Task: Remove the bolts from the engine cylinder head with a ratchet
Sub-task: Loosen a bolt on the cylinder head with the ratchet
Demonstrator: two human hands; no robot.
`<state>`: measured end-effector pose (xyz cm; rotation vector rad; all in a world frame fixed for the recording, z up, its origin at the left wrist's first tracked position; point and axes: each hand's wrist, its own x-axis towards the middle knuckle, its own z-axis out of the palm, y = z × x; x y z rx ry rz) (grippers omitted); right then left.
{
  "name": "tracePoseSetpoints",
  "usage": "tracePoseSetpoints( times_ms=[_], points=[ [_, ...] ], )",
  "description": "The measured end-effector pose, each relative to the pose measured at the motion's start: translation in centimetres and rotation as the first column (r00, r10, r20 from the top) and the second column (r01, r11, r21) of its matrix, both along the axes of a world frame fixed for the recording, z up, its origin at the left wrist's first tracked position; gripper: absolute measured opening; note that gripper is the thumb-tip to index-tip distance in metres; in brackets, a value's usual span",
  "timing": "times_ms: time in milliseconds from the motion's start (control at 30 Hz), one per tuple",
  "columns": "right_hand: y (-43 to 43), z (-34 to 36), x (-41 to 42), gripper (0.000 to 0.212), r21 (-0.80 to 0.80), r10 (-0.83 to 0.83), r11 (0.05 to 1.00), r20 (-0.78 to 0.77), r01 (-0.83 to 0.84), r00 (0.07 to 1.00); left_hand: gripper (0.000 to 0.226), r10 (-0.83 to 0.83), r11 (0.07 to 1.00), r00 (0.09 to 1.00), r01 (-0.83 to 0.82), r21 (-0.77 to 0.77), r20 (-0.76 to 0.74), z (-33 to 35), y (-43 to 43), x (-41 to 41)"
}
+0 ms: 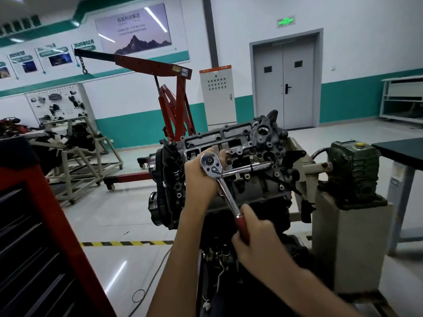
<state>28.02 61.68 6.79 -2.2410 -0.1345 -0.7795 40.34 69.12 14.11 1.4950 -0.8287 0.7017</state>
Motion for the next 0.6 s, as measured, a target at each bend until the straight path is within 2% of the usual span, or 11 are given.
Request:
tracePoseSetpoints(
  times_ms=[67,133,200,267,333,400,467,533,600],
  points=[
    [-4.3,2.5,-0.7,0.027,-0.184,0.043,0.981,-0.077,-0.057,0.996,0.046,-0.012,0.999,0.999,0.009,0.049,0.052,0.3,0.5,-0.2],
    [-8.5,6.0,-0.7,0.026,-0.352,0.093,0.925,-0.157,-0.143,0.983,0.040,-0.062,0.996,0.997,0.060,0.058,0.038,0.3,0.1,-0.6],
    [-11.0,8.7,-0.1,0.029,-0.542,0.021,0.836,-0.131,-0.089,0.991,0.040,-0.081,0.997,0.997,0.081,0.000,-0.018,-0.1,-0.7,-1.0],
    [-11.3,8.5,0.2,0.028,-0.569,-0.027,0.822,-0.063,-0.014,0.998,0.041,-0.062,0.995,0.995,0.056,-0.084,-0.072,-0.6,-1.5,-1.1],
    [-9.1,5.6,-0.3,0.039,-0.414,-0.018,0.910,-0.042,-0.001,0.999,0.042,-0.062,0.987,0.996,0.052,-0.152,-0.059,-1.1,-2.2,-1.1],
    [-5.4,1.8,-0.8,0.041,-0.108,0.026,0.994,0.024,-0.023,0.999,0.042,-0.051,0.980,0.998,0.046,-0.195,-0.021,-1.2,-2.9,-1.2],
    [-1.4,-0.7,-0.6,0.034,0.139,0.017,0.990,0.046,-0.023,0.999,0.044,-0.041,0.970,0.999,0.037,-0.240,-0.011,-1.1,-3.4,-1.1],
    [1.4,-1.8,0.2,0.026,0.231,0.000,0.973,0.039,-0.009,0.999,0.045,-0.060,0.968,0.998,0.050,-0.247,-0.035,-0.9,-3.2,-1.0],
    [1.3,-1.4,0.2,0.027,0.175,0.015,0.985,-0.040,-0.008,0.999,0.047,-0.017,0.986,0.999,0.011,-0.165,-0.035,-0.8,-2.5,-0.8]
  ],
)
